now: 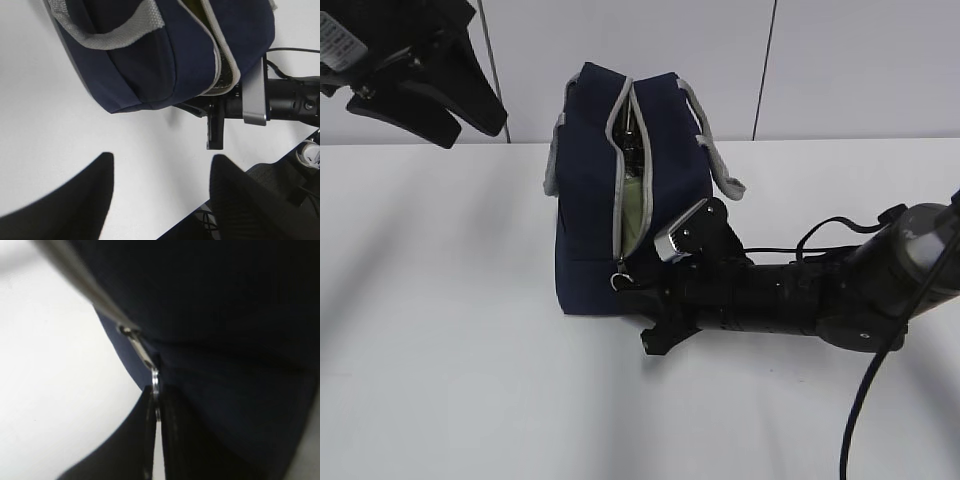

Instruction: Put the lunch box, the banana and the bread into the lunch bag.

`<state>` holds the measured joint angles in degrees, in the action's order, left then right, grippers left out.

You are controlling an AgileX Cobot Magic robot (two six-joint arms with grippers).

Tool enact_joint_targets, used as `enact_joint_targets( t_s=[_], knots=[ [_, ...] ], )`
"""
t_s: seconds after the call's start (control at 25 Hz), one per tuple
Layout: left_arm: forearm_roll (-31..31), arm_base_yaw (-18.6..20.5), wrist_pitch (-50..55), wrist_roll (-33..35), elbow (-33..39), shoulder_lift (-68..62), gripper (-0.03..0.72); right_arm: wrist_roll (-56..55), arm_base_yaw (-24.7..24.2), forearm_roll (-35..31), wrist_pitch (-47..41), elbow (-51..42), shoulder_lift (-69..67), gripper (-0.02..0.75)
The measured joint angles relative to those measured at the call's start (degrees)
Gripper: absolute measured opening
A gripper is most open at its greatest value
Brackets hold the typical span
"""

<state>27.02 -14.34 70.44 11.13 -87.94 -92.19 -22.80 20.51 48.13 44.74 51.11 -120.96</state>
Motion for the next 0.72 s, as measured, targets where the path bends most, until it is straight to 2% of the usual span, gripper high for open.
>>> enact_joint_targets(
  t_s=[0.4, 0.72],
  knots=[
    [0.00, 0.00, 0.00, 0.00, 0.00, 0.00, 0.424, 0.00, 0.00, 3.24, -0.19, 0.00, 1.96, -0.016],
    [0.00, 0.00, 0.00, 0.00, 0.00, 0.00, 0.424, 0.00, 0.00, 5.15, -1.71, -3.41, 6.54, -0.016]
  ],
)
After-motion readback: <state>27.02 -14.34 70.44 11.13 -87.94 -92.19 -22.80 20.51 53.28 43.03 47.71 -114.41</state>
